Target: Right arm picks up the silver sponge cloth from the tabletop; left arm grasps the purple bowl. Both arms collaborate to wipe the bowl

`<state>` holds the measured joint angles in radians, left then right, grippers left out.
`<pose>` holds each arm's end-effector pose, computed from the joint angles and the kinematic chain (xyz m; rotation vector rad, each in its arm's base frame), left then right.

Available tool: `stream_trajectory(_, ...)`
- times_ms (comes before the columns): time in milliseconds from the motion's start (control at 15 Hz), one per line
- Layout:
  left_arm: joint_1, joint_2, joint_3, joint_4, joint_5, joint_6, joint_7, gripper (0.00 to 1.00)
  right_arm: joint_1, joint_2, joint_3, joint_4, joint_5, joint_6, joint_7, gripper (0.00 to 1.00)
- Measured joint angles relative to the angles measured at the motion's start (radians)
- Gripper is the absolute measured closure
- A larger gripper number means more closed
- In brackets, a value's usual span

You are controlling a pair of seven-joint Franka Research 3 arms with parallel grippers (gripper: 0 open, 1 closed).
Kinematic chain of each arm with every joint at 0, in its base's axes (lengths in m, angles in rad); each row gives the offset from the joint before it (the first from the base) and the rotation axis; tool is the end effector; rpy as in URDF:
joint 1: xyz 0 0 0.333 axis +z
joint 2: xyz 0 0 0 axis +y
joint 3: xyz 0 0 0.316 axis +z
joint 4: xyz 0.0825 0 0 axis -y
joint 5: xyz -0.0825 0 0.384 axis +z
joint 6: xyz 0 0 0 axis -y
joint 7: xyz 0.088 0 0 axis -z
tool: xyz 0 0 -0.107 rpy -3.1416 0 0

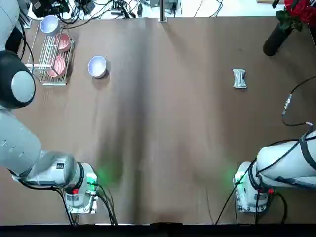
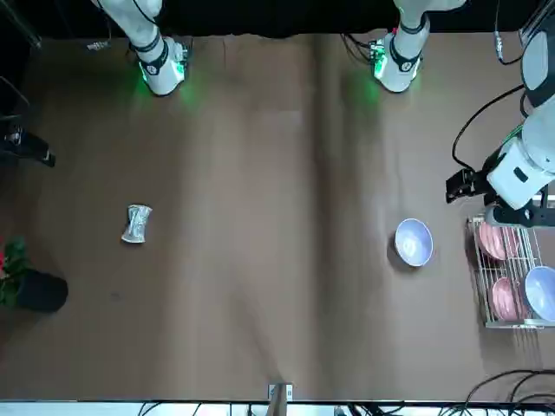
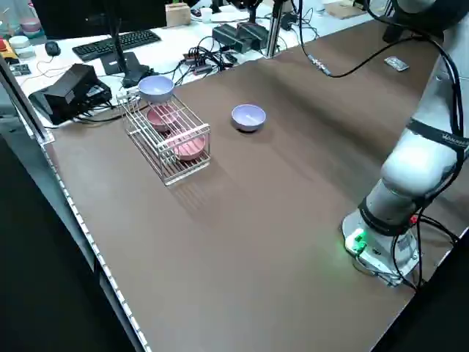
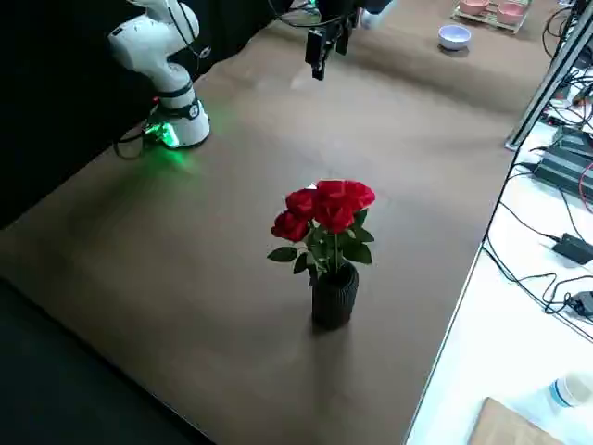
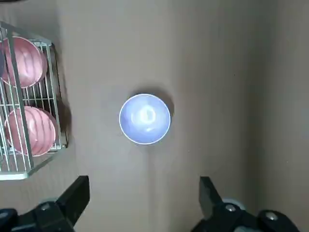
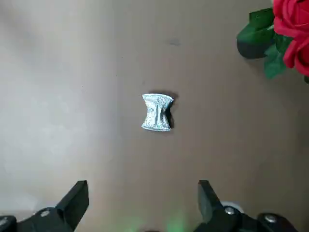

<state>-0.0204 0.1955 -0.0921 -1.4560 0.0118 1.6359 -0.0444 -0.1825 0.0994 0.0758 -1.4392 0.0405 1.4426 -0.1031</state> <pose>0.6147 -0.0629 0.5703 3.1348 -0.1056 -0.0239 0.5689 -0.0585 0.6194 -3.0808 0.0006 0.1390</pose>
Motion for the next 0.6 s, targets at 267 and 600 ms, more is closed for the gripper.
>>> stream_trajectory(267, 0.000, 0.000, 0.000, 0.000, 0.000, 0.000, 0.000, 0.00, 0.000, 0.000, 0.000, -0.011, 0.000, 0.000, 0.000, 0.00)
stream_trajectory(600, 0.000, 0.002, 0.001, 0.000, 0.001, 0.020, 0.000, 0.00, -0.001, 0.000, -0.001, -0.017, 0.002, -0.001, 0.000, 0.00)
